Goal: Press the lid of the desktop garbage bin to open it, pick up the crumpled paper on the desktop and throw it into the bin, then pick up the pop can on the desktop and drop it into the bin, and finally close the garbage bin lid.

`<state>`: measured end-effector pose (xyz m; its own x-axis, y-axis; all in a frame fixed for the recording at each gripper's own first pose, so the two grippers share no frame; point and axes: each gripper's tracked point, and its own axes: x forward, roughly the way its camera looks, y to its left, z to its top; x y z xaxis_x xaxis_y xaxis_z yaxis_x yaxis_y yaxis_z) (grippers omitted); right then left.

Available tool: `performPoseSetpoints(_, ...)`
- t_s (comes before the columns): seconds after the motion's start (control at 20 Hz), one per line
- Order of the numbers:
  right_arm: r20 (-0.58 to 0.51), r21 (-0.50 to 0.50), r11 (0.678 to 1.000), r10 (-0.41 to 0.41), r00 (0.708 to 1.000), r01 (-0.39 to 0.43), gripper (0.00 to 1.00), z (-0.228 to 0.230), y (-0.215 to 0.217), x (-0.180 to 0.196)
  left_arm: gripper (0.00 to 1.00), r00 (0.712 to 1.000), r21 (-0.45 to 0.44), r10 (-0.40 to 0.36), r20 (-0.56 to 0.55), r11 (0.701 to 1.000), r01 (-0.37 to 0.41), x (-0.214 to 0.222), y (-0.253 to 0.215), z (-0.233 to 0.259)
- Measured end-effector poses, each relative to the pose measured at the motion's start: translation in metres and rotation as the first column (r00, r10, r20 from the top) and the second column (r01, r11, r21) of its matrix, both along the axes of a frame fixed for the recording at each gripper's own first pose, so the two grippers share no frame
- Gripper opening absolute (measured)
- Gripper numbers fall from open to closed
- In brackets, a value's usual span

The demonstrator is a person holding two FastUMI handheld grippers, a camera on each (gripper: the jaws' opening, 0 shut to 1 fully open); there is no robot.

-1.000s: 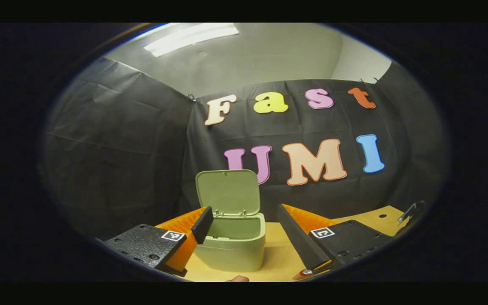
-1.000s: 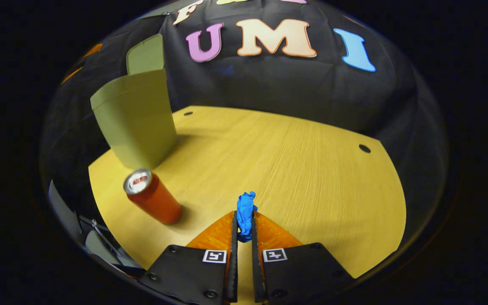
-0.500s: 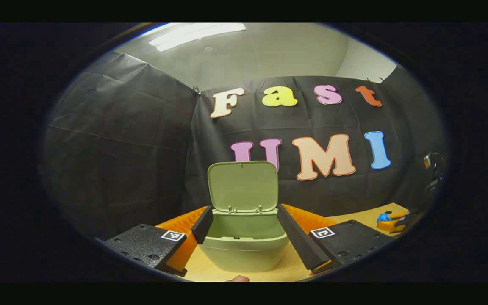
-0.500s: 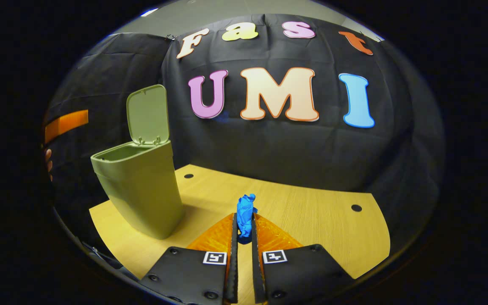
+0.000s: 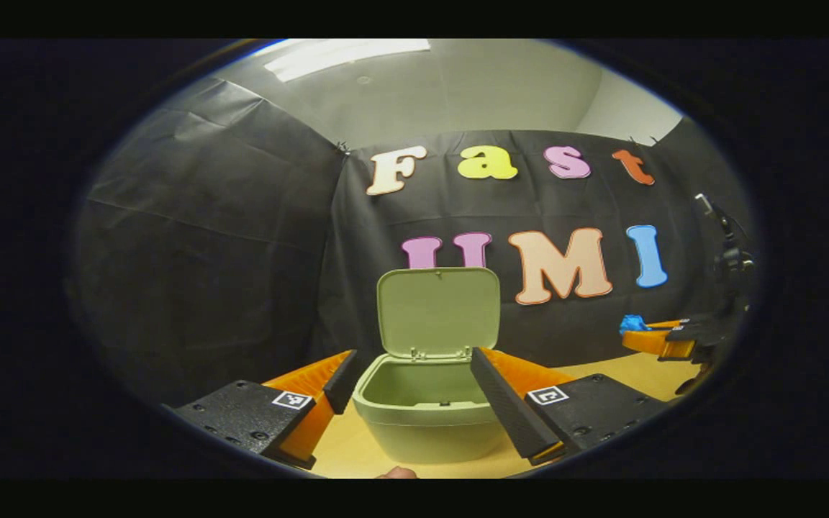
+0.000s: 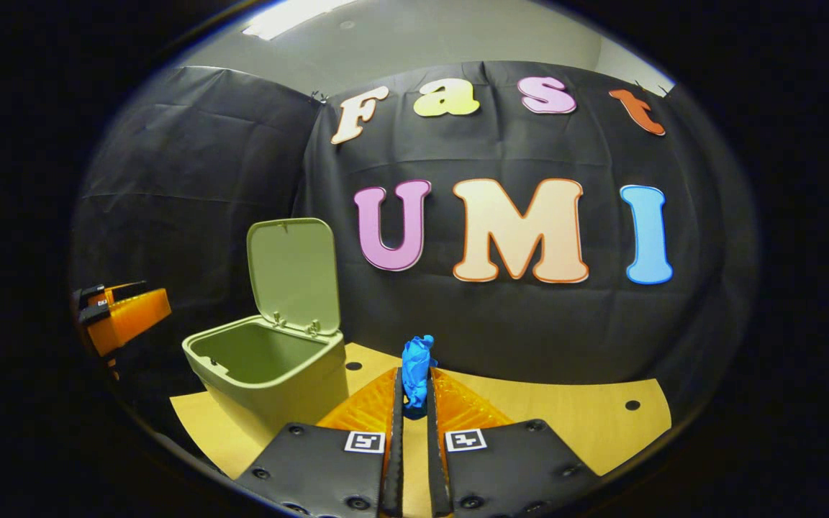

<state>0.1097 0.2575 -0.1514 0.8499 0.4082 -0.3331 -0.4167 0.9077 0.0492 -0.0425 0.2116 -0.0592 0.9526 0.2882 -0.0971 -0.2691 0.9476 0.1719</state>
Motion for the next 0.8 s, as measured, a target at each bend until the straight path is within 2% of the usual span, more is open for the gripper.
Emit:
performPoseSetpoints(0.1, 0.005, 0.016, 0.999, 0.042, 0.999, -0.042, 0.18, 0.000, 0.031, -0.001, 0.97, 1.000, 0.012, 0.011, -0.005, 1.000, -0.011, -0.003, 0.015, -0.002)
performPoseSetpoints(0.15, 0.008, 0.019, 0.998, 0.057, 0.998, -0.057, 0.18, -0.001, 0.043, -0.002, 0.93, 1.000, 0.018, 0.016, -0.006, 1.000, -0.016, -0.007, 0.023, -0.002)
performPoseSetpoints(0.2, 0.011, 0.022, 0.997, 0.072, 0.997, -0.073, 0.18, -0.001, 0.055, -0.002, 0.93, 1.000, 0.023, 0.025, -0.010, 0.999, -0.025, -0.009, 0.030, -0.003)
performPoseSetpoints(0.25, 0.016, 0.028, 0.996, 0.085, 0.996, -0.085, 0.18, -0.002, 0.069, -0.002, 0.97, 0.999, 0.027, 0.034, -0.014, 0.999, -0.034, -0.013, 0.038, -0.007)
performPoseSetpoints(0.3, 0.016, 0.033, 0.995, 0.098, 0.995, -0.098, 0.18, -0.003, 0.081, -0.002, 0.93, 0.999, 0.028, 0.044, -0.019, 0.999, -0.043, -0.015, 0.045, -0.009)
performPoseSetpoints(0.35, 0.009, 0.040, 0.992, 0.116, 0.993, -0.116, 0.17, -0.005, 0.095, -0.001, 0.93, 0.998, 0.025, 0.053, -0.023, 0.998, -0.052, -0.017, 0.052, -0.011)
performPoseSetpoints(0.65, -0.013, 0.038, 0.981, 0.190, 0.982, -0.189, 0.18, -0.017, 0.147, -0.001, 0.93, 0.995, 0.010, 0.087, -0.046, 0.996, -0.087, -0.023, 0.076, -0.023)
performPoseSetpoints(0.7, -0.021, 0.032, 0.978, 0.205, 0.978, -0.205, 0.17, -0.020, 0.152, -0.002, 0.98, 0.995, 0.009, 0.088, -0.048, 0.996, -0.087, -0.022, 0.076, -0.024)
performPoseSetpoints(0.75, -0.035, 0.030, 0.975, 0.220, 0.975, -0.219, 0.23, -0.026, 0.157, -0.005, 0.98, 0.995, 0.008, 0.086, -0.049, 0.996, -0.086, -0.022, 0.076, -0.025)
performPoseSetpoints(0.8, -0.043, 0.036, 0.972, 0.234, 0.971, -0.233, 0.24, -0.028, 0.159, -0.008, 0.98, 0.995, 0.006, 0.084, -0.049, 0.996, -0.083, -0.021, 0.074, -0.026)
